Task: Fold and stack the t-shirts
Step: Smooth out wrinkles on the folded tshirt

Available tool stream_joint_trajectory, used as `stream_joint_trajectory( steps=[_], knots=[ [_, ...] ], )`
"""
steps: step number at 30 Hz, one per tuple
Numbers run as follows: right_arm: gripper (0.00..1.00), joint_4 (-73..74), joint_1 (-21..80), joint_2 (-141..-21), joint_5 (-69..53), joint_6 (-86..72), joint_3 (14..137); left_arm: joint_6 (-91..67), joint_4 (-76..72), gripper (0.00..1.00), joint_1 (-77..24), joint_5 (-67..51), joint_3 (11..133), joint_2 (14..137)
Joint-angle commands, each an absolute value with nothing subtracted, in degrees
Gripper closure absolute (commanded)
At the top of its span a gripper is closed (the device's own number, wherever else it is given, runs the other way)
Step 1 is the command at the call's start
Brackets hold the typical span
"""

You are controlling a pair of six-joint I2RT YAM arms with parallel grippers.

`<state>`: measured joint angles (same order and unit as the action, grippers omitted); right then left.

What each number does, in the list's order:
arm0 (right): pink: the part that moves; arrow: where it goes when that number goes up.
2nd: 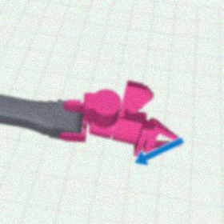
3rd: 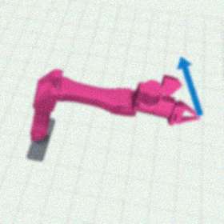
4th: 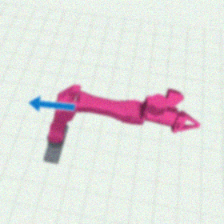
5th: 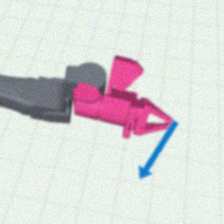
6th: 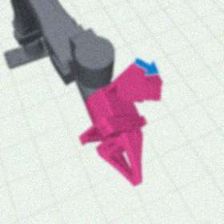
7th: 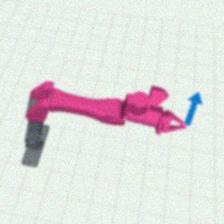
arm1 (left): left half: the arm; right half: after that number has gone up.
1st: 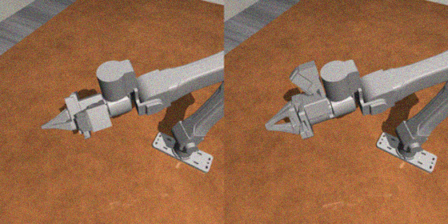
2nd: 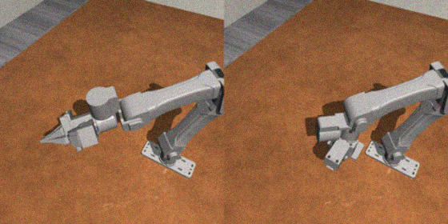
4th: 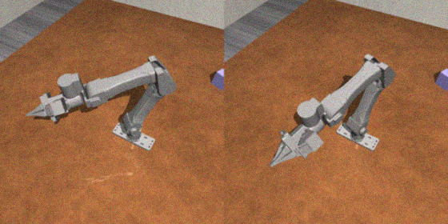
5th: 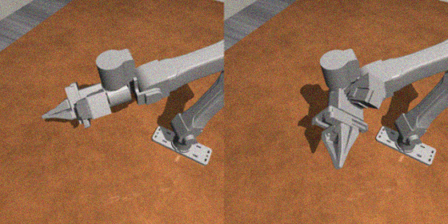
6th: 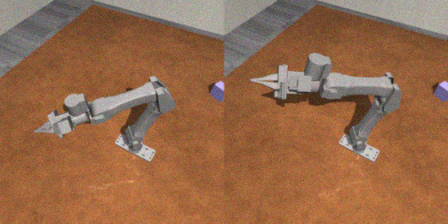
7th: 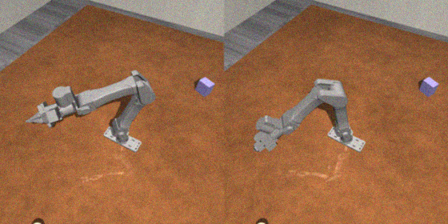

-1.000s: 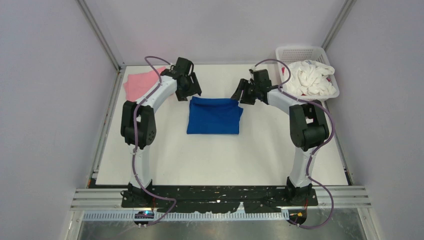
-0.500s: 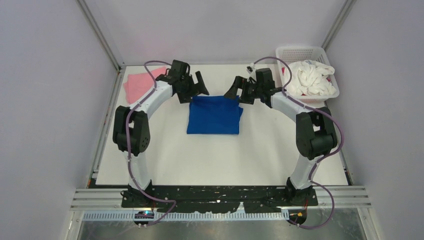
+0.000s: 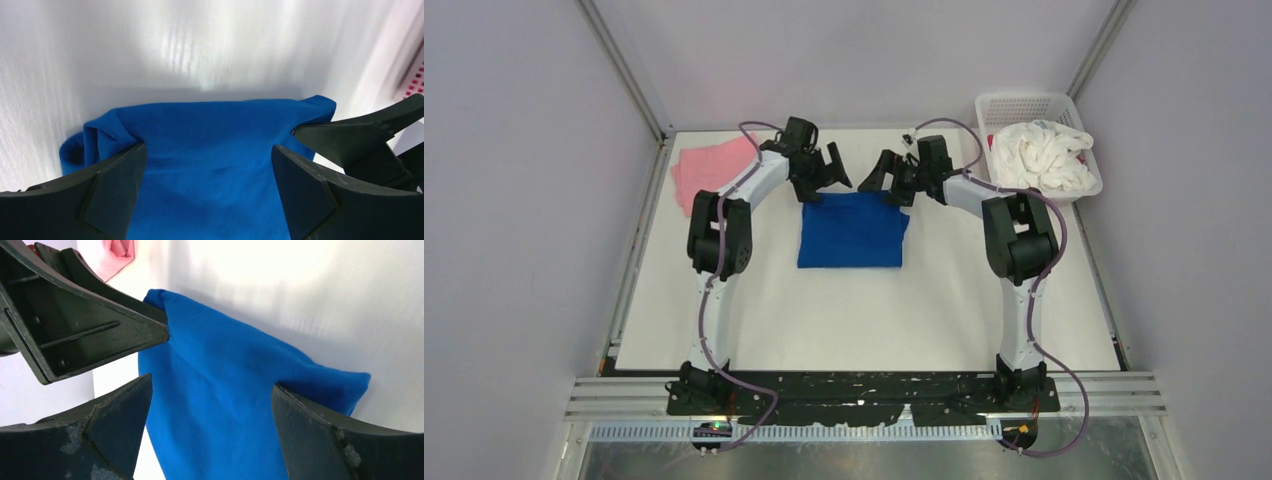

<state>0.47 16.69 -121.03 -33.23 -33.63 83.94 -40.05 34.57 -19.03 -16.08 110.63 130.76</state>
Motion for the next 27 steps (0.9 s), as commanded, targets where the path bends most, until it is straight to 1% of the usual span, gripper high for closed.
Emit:
stream_joint_trajectory(
  steps=[1,2,3,4,5,6,8,12,15,18,21,24,27],
  knots=[
    [0.05,-0.67,16.2,-125.41,-34.18,-35.73,89.77,-40.68,38.3,0.0,-17.66,-13.13,116.8,134.25],
    [0.05,-0.43,16.18,-126.16,-34.43,-35.84,90.67,-41.01,38.97,0.0,-17.52,-13.14,117.67,135.17],
    [0.05,-0.39,16.18,-127.28,-34.53,-35.99,90.99,-41.11,39.88,0.03,-17.42,-13.42,118.35,136.04],
    [0.05,-0.36,16.17,-127.75,-34.67,-36.05,91.24,-41.24,40.25,0.1,-17.36,-14.08,118.8,136.62],
    [0.05,-0.36,16.17,-128.38,-34.69,-36.22,91.23,-41.54,40.62,0.12,-17.32,-14.86,118.87,136.96],
    [0.05,0.44,16.17,-128.57,-34.75,-36.3,91.1,-41.65,40.76,0.1,-17.36,-15.16,118.56,136.88],
    [0.05,1.27,16.16,-128.52,-34.99,-36.3,90.34,-41.82,40.25,0.01,-17.32,-15.08,116.42,135.49],
    [0.05,1.96,16.17,-124.77,-35.07,-34.79,88.79,-41.02,37.0,0.0,-17.36,-13.99,110.63,129.16],
    [0.05,4.73,16.1,-121.51,-34.9,-33.1,90.44,-39.6,38.48,0.0,-17.31,-12.08,111.77,124.97],
    [0.05,5.29,16.24,-115.94,-34.63,-32.08,89.29,-38.08,38.48,0.01,-17.31,-12.84,110.3,119.47],
    [0.05,3.06,16.75,-110.39,-33.77,-32.04,82.96,-37.7,34.46,0.0,-17.48,-15.23,102.22,111.96],
    [0.05,-0.73,17.97,-104.98,-35.7,-33.81,76.15,-38.82,26.1,0.0,-18.12,-17.61,90.21,105.12],
    [0.05,-9.33,19.48,-101.72,-38.06,-38.0,67.18,-40.24,21.46,0.0,-18.9,-21.3,83.48,103.6]
  ],
)
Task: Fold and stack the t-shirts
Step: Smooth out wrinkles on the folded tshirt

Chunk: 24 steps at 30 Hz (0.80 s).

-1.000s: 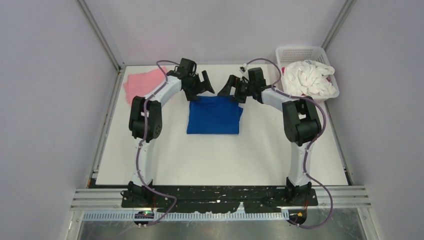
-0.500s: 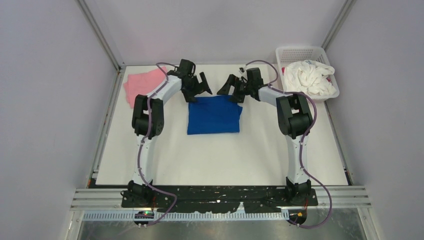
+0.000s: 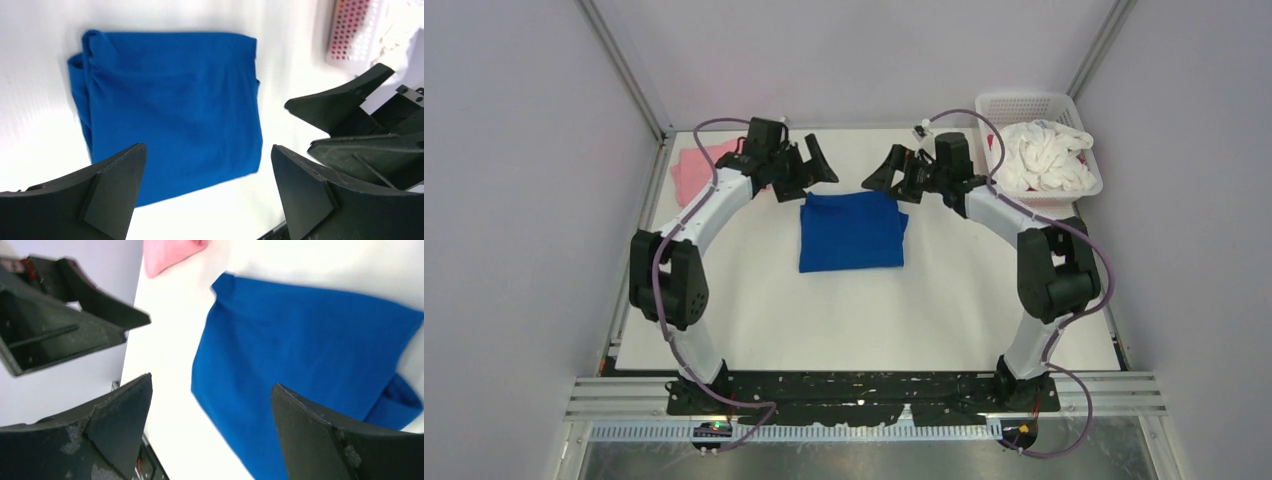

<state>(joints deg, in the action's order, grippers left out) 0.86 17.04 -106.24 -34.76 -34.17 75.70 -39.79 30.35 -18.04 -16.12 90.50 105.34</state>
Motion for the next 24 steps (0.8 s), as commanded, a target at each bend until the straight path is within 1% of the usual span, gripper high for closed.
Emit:
stream_joint_trajectory(
  steps=[1,6,12,18,24],
  knots=[
    [0.05,-10.86,20.27,-101.4,-38.94,-38.73,65.67,-40.6,20.87,0.0,-19.12,-22.56,82.68,104.35],
    [0.05,-19.45,21.33,-103.93,-39.6,-43.99,58.08,-42.58,17.62,0.0,-20.13,-28.5,79.84,110.26],
    [0.05,-23.35,21.2,-109.23,-37.42,-44.78,49.95,-41.91,16.49,0.0,-21.09,-27.8,71.08,112.78],
    [0.05,-27.28,21.37,-110.49,-37.2,-44.54,42.31,-41.78,14.74,0.0,-21.3,-24.77,60.12,109.1],
    [0.05,-27.47,23.05,-103.4,-34.84,-43.67,32.37,-41.66,14.89,0.0,-22.82,-20.04,52.11,99.31]
  ],
)
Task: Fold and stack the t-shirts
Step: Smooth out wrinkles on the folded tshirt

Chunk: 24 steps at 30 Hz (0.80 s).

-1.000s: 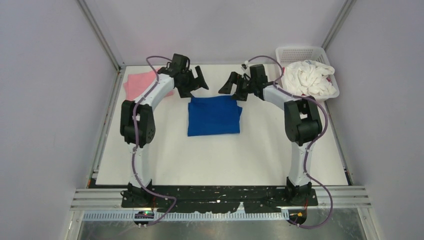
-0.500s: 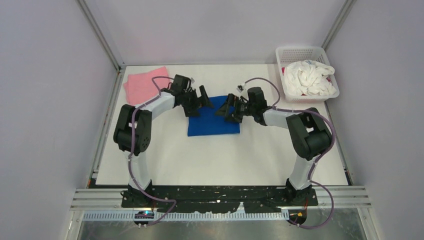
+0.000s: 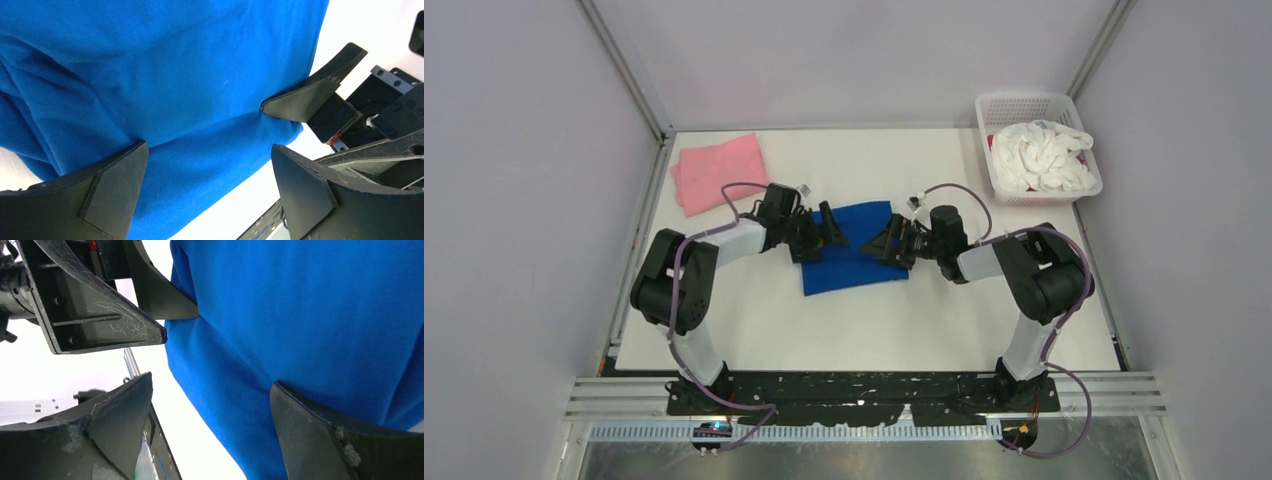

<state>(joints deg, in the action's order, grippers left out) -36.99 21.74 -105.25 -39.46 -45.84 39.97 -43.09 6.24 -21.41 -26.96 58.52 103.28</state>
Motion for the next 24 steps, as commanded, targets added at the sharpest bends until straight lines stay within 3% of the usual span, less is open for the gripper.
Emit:
stream_joint_trajectory(
  steps=[1,12,18,24],
  knots=[
    [0.05,-27.0,23.17,-101.22,-34.48,-42.89,31.87,-41.65,15.35,0.0,-23.41,-18.96,51.18,97.32],
    [0.05,-12.76,23.16,-84.12,-31.74,-36.32,40.24,-42.74,23.16,0.0,-24.96,-5.11,48.45,79.12],
    [0.05,-3.75,22.66,-71.75,-22.04,-33.18,38.51,-45.88,23.54,0.0,-24.86,-3.46,48.34,84.83],
    [0.05,4.19,21.33,-61.35,-14.19,-31.16,34.11,-46.98,21.13,0.12,-24.85,-0.8,51.21,93.42]
  ],
)
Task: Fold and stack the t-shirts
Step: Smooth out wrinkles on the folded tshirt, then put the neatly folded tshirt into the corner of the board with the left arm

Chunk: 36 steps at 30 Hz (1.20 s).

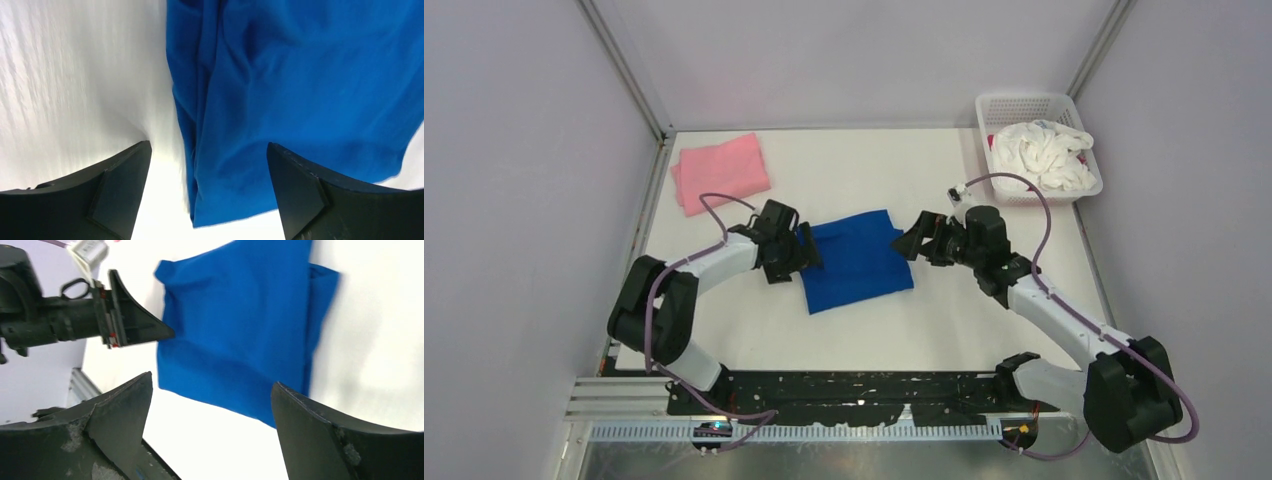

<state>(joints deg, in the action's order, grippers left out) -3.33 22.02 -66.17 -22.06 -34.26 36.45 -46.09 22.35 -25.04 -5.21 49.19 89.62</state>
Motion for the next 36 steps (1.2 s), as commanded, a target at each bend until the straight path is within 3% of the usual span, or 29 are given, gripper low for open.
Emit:
stream_joint_trajectory(
  steps=[1,8,15,16,18,19,27,36],
  knots=[
    [0.05,5.9,21.3,-59.79,-13.26,-30.27,33.82,-46.77,21.33,0.16,-24.86,-0.56,52.08,94.98],
    [0.05,13.12,20.86,-55.4,-8.53,-25.56,34.31,-45.82,21.73,0.47,-25.11,-1.03,56.45,103.94],
    [0.05,15.25,20.52,-54.63,-6.02,-22.15,34.42,-45.71,21.94,0.69,-28.46,-0.66,58.86,106.54],
    [0.05,15.28,20.45,-54.72,-5.57,-21.99,34.44,-45.51,22.44,0.75,-28.92,-0.53,59.65,106.87],
    [0.05,15.27,20.5,-54.71,-5.2,-21.49,34.38,-44.74,24.29,0.96,-29.7,1.55,61.78,107.25],
    [0.05,15.35,20.48,-54.69,-5.06,-21.34,34.33,-44.1,26.15,1.0,-29.9,2.75,63.25,107.38],
    [0.05,16.09,20.39,-52.46,-1.54,-19.67,33.23,-36.5,43.13,1.0,-30.59,27.76,76.91,104.99],
    [0.04,15.67,20.41,-51.77,2.93,-20.21,32.42,-28.73,53.16,1.0,-26.9,46.67,100.57,116.64]
  ],
)
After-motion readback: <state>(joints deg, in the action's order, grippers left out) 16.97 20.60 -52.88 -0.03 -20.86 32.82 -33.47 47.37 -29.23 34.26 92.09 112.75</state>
